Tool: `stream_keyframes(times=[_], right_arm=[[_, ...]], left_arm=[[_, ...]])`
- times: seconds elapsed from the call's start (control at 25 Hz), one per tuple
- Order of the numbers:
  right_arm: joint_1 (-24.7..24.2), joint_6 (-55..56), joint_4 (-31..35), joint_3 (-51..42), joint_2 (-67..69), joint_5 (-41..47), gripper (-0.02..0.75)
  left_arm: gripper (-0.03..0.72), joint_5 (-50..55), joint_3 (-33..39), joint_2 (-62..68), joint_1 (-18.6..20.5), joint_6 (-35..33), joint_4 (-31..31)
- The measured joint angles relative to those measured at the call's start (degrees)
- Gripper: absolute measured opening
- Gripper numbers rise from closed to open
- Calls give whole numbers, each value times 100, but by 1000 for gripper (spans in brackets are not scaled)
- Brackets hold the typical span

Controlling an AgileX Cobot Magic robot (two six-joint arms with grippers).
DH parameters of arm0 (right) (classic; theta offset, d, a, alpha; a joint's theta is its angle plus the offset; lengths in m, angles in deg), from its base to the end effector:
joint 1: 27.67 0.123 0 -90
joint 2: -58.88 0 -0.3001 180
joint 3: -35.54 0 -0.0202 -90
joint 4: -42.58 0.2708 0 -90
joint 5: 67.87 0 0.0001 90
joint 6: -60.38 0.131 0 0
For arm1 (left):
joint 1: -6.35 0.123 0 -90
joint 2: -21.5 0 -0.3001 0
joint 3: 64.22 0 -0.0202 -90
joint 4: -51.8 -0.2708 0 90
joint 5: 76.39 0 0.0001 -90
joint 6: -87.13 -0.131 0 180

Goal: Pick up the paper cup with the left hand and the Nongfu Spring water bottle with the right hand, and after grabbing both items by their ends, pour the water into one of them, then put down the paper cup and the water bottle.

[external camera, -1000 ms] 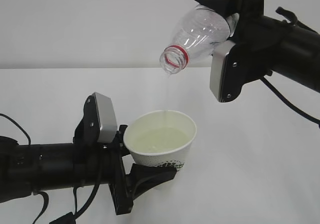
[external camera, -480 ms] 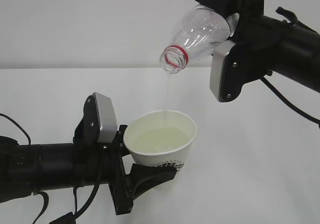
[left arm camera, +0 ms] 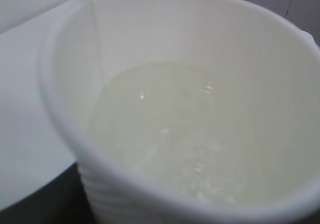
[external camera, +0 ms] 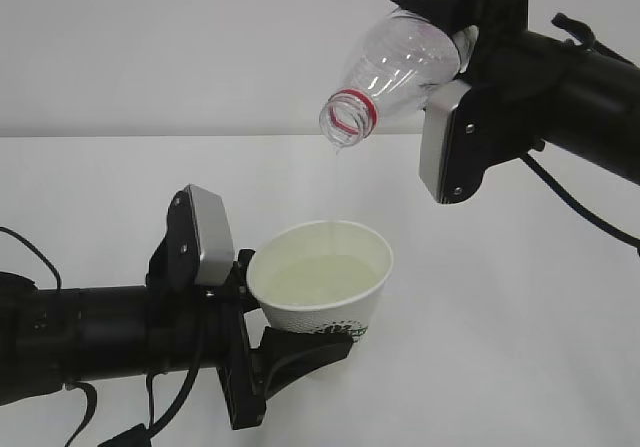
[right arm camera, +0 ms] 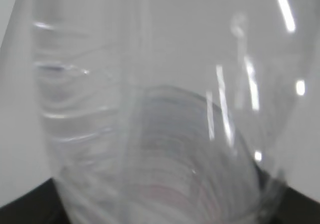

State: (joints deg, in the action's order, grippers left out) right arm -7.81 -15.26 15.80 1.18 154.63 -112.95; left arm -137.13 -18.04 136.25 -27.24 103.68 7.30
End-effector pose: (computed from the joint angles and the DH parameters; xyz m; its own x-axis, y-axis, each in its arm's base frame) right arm 0.3379 0.1664 0.2662 0.6167 -0.7807 0.1011 0.0852 -0.0615 -0.9945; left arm 0.2316 -0.2499 0.1122 -0.1234 0.2323 -0.9648 0.9507 0.3065 -0.0478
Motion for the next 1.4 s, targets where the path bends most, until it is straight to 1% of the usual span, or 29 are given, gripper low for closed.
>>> stream_keyframes(times=[1.4], right_arm=[[0,-2,0,0,0,0,473]], left_arm=[[489,0,10,0,0,0,0]])
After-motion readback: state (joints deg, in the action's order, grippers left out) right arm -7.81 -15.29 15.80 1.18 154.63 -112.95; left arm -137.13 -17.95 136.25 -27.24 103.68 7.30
